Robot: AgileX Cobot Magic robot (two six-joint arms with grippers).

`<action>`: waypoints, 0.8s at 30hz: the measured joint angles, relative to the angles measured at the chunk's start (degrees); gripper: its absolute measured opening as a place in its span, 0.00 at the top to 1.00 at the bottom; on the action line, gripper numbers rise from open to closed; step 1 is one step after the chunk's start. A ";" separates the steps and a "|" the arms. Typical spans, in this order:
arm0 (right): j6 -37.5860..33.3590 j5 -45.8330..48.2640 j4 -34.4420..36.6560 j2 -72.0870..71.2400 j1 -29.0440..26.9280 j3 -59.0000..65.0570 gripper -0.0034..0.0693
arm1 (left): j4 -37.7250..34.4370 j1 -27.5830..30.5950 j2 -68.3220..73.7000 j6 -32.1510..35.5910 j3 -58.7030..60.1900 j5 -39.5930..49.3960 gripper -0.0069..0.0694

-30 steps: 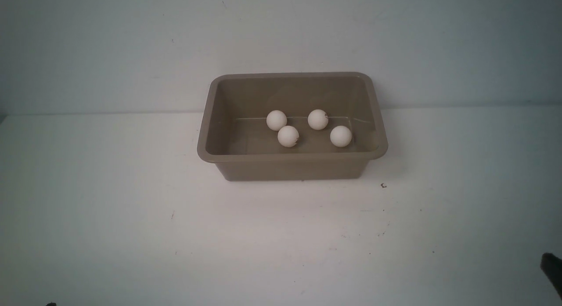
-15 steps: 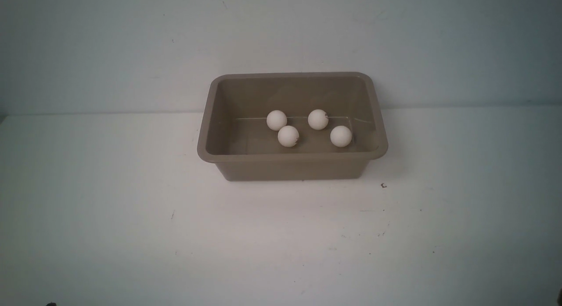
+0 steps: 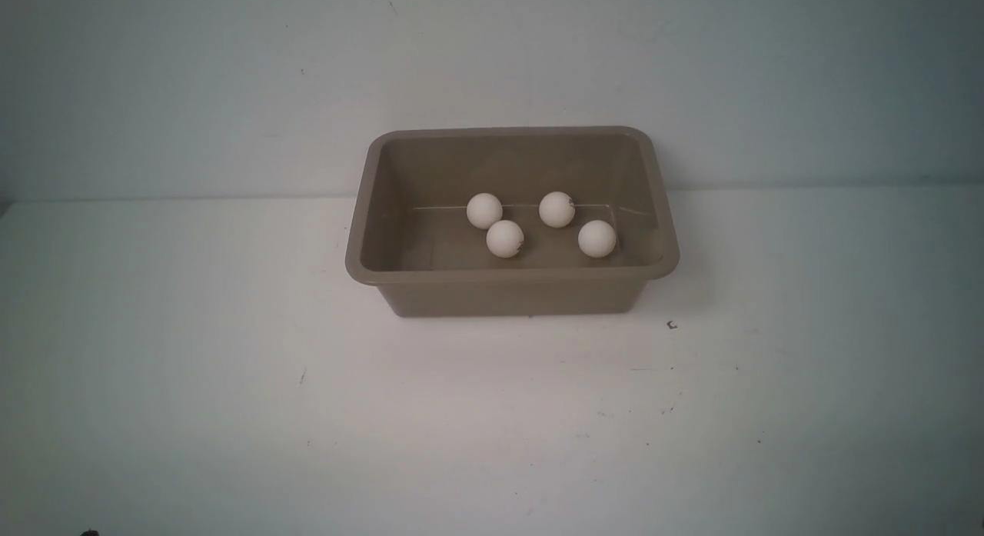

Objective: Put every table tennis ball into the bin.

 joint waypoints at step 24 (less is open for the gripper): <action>20.99 -0.84 -22.17 0.00 0.00 0.00 0.49 | 0.00 0.00 0.00 0.00 0.00 0.00 0.27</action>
